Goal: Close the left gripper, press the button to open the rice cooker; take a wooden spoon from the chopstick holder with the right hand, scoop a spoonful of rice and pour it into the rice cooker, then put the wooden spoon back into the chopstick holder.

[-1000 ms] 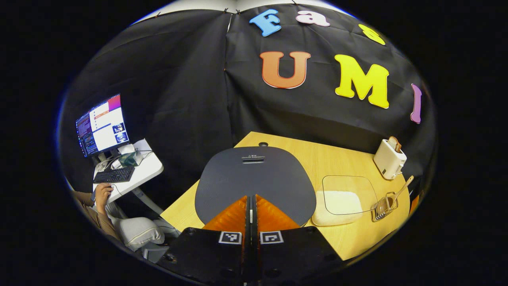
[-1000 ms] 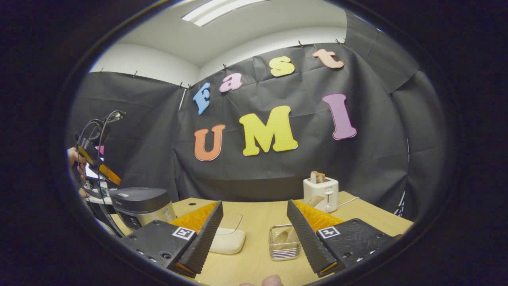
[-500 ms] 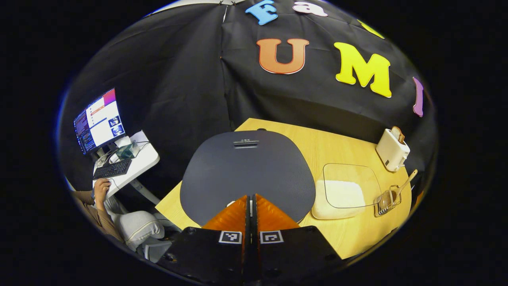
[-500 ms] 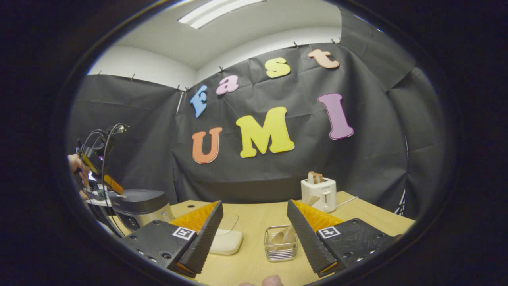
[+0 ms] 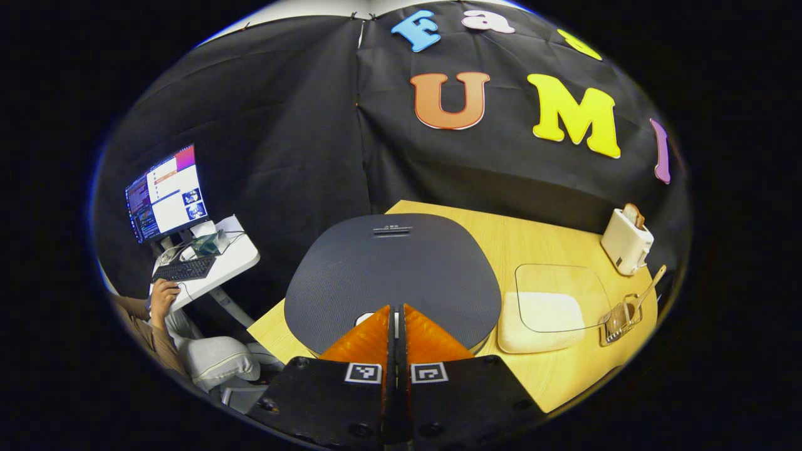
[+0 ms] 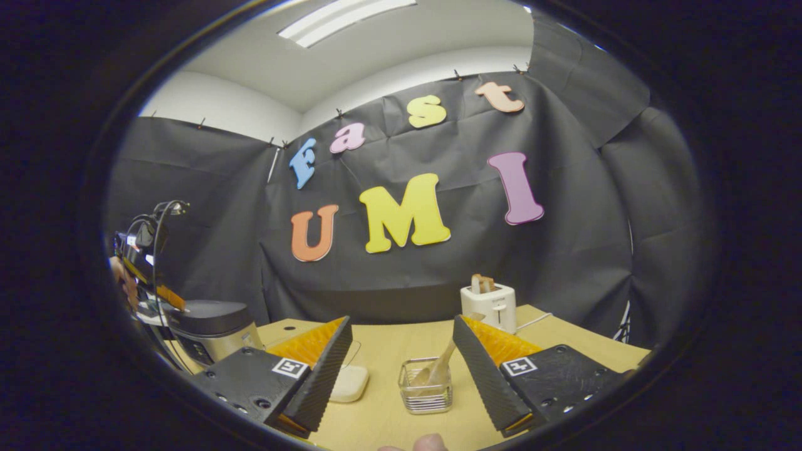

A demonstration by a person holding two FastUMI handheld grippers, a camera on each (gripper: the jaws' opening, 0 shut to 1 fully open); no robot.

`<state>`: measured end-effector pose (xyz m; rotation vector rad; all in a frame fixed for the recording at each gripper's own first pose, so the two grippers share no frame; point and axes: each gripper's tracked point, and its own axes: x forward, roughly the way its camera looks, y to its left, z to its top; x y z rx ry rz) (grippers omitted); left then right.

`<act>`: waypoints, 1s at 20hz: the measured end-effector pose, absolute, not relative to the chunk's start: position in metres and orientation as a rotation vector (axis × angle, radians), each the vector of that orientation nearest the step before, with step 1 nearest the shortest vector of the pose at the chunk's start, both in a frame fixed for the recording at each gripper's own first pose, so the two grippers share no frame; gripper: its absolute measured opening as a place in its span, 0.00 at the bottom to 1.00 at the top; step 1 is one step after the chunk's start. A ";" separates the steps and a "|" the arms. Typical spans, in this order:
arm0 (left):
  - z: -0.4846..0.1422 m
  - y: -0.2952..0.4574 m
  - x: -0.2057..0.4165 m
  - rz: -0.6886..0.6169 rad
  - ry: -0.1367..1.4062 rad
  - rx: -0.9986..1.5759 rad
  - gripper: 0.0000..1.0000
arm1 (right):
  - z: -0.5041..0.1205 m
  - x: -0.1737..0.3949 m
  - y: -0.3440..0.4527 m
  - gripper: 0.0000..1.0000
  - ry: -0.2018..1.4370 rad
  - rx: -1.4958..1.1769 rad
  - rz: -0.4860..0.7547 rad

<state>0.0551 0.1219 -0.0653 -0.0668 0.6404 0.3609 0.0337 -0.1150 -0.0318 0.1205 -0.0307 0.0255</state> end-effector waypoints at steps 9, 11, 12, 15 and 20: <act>0.039 0.110 0.116 0.274 0.228 -0.025 0.58 | -0.016 0.021 -0.116 0.96 -0.054 0.045 -0.009; 0.061 0.108 0.121 0.271 0.172 0.016 0.83 | -0.014 0.019 -0.115 0.92 -0.051 0.032 -0.012; 0.075 0.108 0.125 0.268 0.139 0.034 0.95 | -0.012 0.017 -0.118 0.92 -0.054 0.018 -0.019; 0.095 0.100 0.121 0.261 0.078 0.038 1.00 | -0.010 0.014 -0.124 0.96 -0.059 0.002 -0.042; 0.088 0.089 0.094 0.227 0.053 0.043 1.00 | -0.021 0.018 -0.126 0.92 -0.018 -0.006 -0.053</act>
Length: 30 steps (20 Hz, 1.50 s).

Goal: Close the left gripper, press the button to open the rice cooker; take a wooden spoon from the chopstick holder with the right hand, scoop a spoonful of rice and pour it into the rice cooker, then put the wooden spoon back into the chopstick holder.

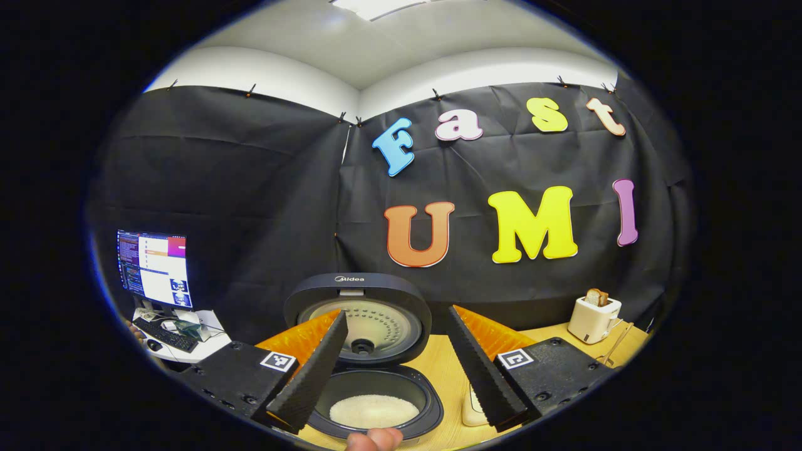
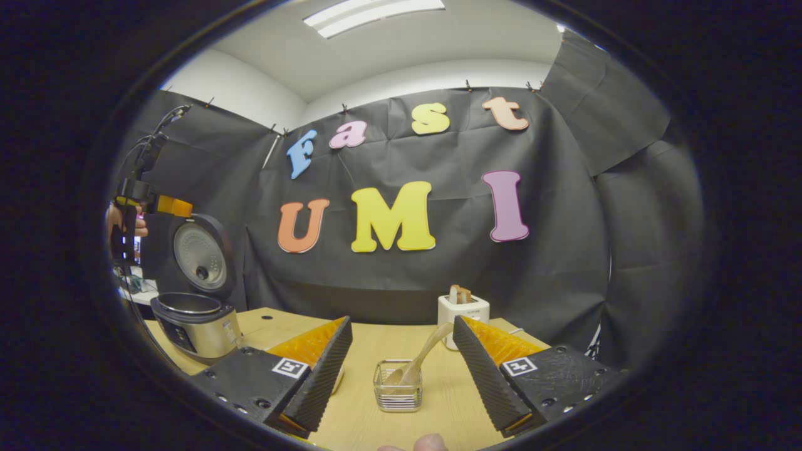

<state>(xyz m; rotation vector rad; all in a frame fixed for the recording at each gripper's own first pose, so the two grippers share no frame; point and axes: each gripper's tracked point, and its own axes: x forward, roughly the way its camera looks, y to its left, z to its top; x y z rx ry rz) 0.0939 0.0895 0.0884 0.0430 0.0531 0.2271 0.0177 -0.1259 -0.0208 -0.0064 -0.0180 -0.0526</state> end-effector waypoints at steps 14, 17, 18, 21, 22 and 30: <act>0.007 0.038 0.056 0.102 0.073 0.000 1.00 | -0.074 0.067 -0.150 0.95 0.154 -0.043 -0.066; 0.003 0.037 0.058 0.103 0.062 0.004 0.95 | -0.091 0.094 -0.162 0.96 0.201 -0.019 -0.086; 0.001 0.038 0.059 0.105 0.056 0.001 1.00 | -0.100 0.104 -0.163 0.95 0.224 -0.004 -0.089; -0.002 0.033 0.060 0.101 0.047 -0.009 1.00 | -0.120 0.129 -0.172 0.96 0.280 0.037 -0.100; -0.004 0.036 0.059 0.106 0.050 -0.002 1.00 | -0.126 0.137 -0.175 0.95 0.292 0.040 -0.104; -0.013 0.041 0.057 0.113 0.040 0.016 1.00 | -0.156 0.181 -0.166 0.82 0.375 0.163 -0.069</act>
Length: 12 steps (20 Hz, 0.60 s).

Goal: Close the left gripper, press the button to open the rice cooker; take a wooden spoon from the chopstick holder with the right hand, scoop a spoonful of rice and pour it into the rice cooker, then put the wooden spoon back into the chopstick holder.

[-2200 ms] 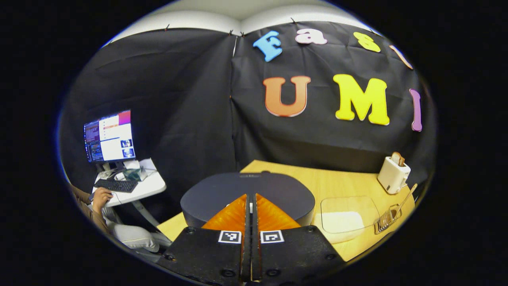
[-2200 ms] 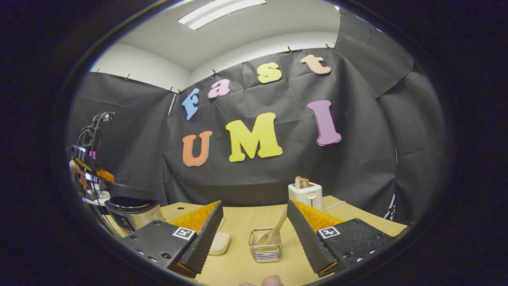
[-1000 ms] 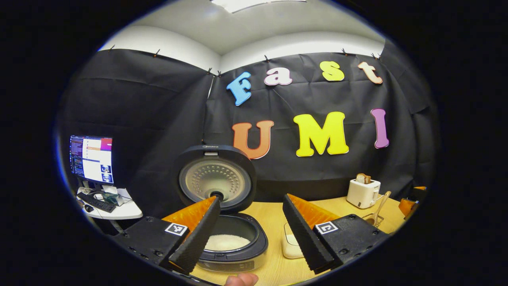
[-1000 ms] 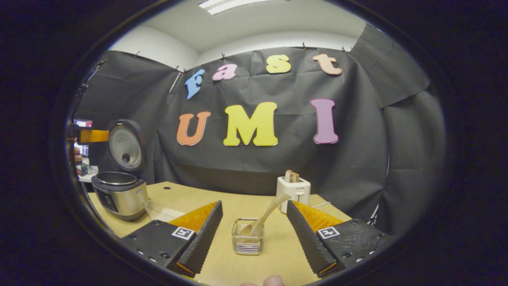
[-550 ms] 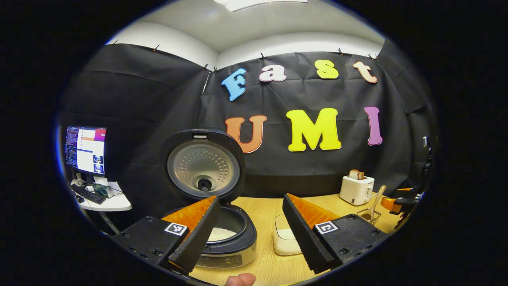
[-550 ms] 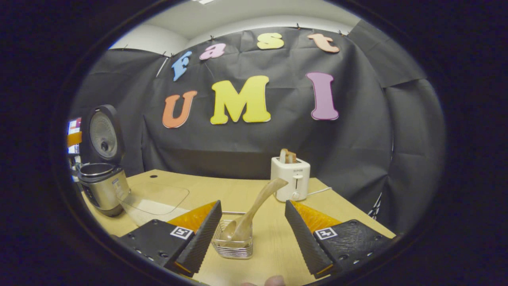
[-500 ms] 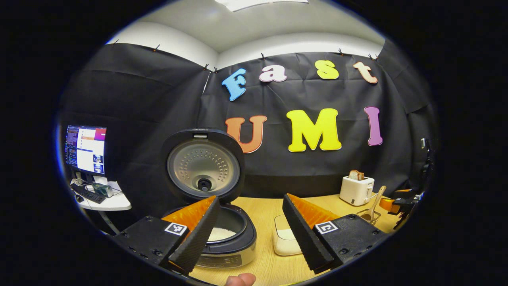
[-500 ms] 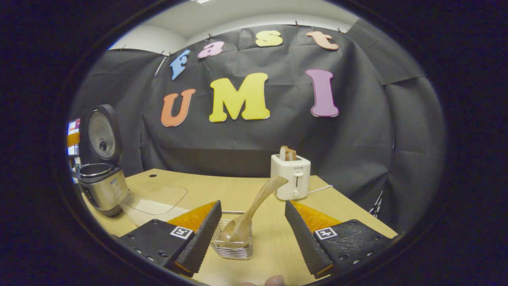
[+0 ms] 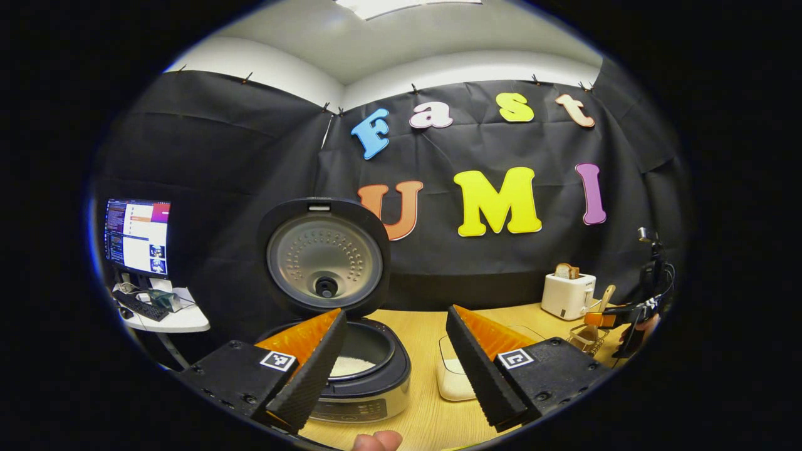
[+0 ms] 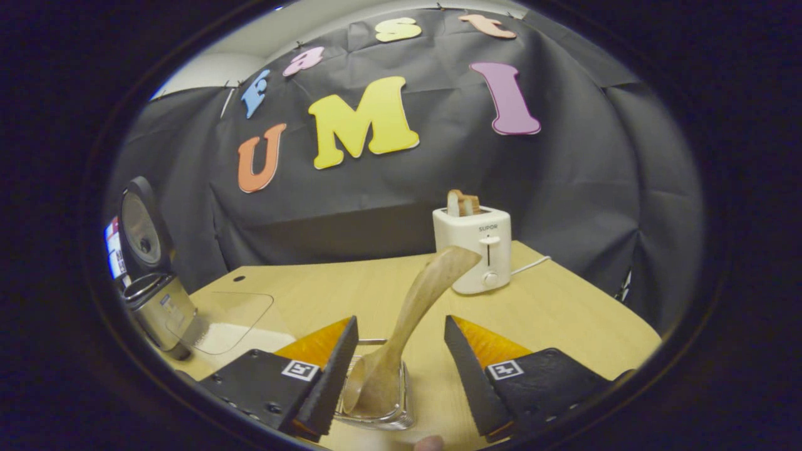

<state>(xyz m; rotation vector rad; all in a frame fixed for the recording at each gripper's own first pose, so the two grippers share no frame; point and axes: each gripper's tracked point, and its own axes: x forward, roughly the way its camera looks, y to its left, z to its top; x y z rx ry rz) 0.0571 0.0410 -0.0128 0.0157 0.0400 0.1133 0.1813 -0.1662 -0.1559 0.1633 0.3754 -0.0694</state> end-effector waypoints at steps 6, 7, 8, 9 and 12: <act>-0.017 0.049 0.053 0.126 0.043 0.015 1.00 | -0.158 0.192 -0.167 0.24 0.387 0.193 -0.094; -0.018 0.050 0.052 0.127 0.046 0.011 1.00 | -0.155 0.188 -0.163 0.24 0.385 0.215 -0.081; -0.020 0.050 0.052 0.126 0.049 0.008 1.00 | -0.150 0.188 -0.161 0.16 0.368 0.234 -0.072; -0.022 0.051 0.052 0.126 0.055 0.006 1.00 | -0.146 0.184 -0.154 0.14 0.363 0.251 -0.051; -0.024 0.053 0.052 0.113 0.050 0.005 1.00 | -0.144 0.182 -0.151 0.05 0.361 0.193 -0.061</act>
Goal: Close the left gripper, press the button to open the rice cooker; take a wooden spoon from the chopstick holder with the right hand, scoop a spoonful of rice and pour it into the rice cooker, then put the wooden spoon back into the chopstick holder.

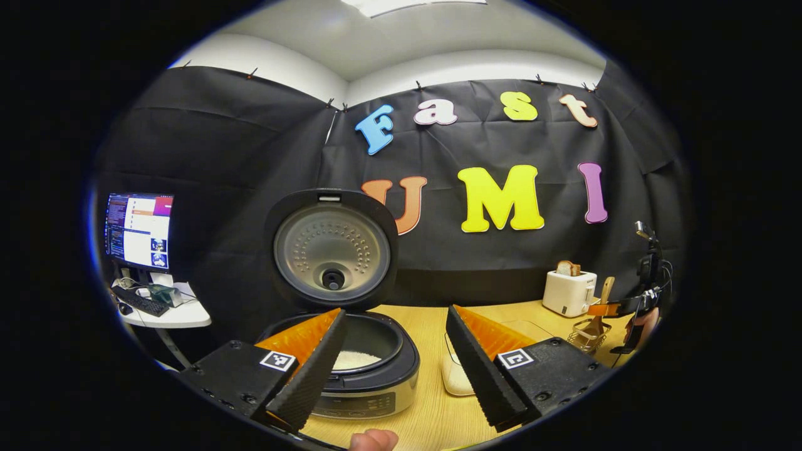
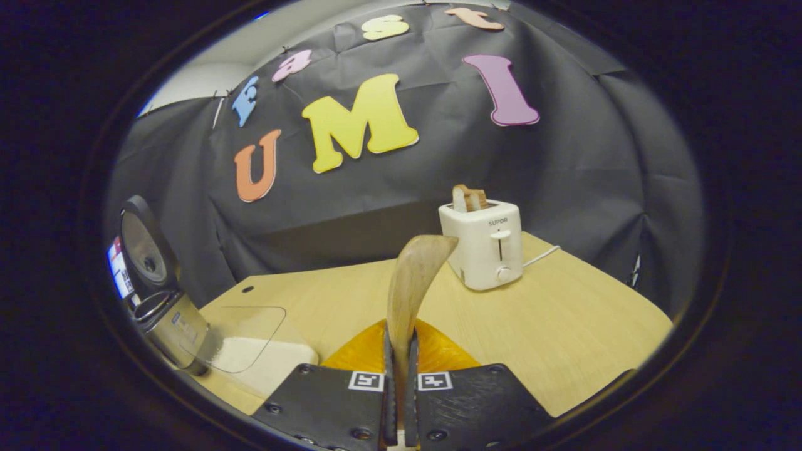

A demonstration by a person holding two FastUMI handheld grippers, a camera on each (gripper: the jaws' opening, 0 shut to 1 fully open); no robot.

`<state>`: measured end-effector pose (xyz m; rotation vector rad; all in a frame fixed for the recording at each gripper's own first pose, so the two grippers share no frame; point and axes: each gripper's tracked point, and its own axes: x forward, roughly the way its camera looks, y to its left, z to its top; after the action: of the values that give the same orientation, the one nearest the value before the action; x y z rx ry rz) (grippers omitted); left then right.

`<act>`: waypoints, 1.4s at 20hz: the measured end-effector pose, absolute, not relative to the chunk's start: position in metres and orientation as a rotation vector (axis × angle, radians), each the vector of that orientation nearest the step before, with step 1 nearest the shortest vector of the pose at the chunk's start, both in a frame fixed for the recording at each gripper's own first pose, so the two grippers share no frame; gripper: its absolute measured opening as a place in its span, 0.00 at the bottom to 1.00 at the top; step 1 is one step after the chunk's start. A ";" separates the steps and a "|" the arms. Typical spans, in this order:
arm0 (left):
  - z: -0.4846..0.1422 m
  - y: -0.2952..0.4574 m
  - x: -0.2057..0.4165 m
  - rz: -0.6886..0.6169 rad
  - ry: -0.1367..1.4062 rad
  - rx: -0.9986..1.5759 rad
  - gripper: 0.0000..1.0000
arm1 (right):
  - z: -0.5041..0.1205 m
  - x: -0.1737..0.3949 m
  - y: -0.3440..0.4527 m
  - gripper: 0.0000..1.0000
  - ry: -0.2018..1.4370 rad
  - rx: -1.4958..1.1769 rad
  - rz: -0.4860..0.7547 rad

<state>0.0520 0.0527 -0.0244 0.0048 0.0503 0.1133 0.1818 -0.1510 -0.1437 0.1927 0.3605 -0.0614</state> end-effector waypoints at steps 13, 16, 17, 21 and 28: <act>-0.027 0.077 0.033 0.104 0.067 0.009 1.00 | -0.002 0.186 -0.096 0.05 0.133 0.049 -0.055; -0.031 0.074 0.032 0.071 0.087 0.002 1.00 | 0.005 0.201 -0.045 0.05 0.137 0.010 0.013; -0.031 0.075 0.032 0.067 0.095 0.008 1.00 | 0.003 0.203 -0.031 0.05 0.144 0.009 0.032; -0.035 0.092 0.027 0.083 0.109 0.005 1.00 | -0.009 0.223 0.039 0.05 0.166 -0.032 0.111; -0.037 0.098 0.026 0.084 0.122 0.011 1.00 | -0.085 0.237 0.073 0.05 0.286 -0.177 0.095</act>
<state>0.0259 0.0977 -0.0367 0.0106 0.1218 0.0835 0.2369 0.0731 -0.0854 -0.1767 0.2861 0.0949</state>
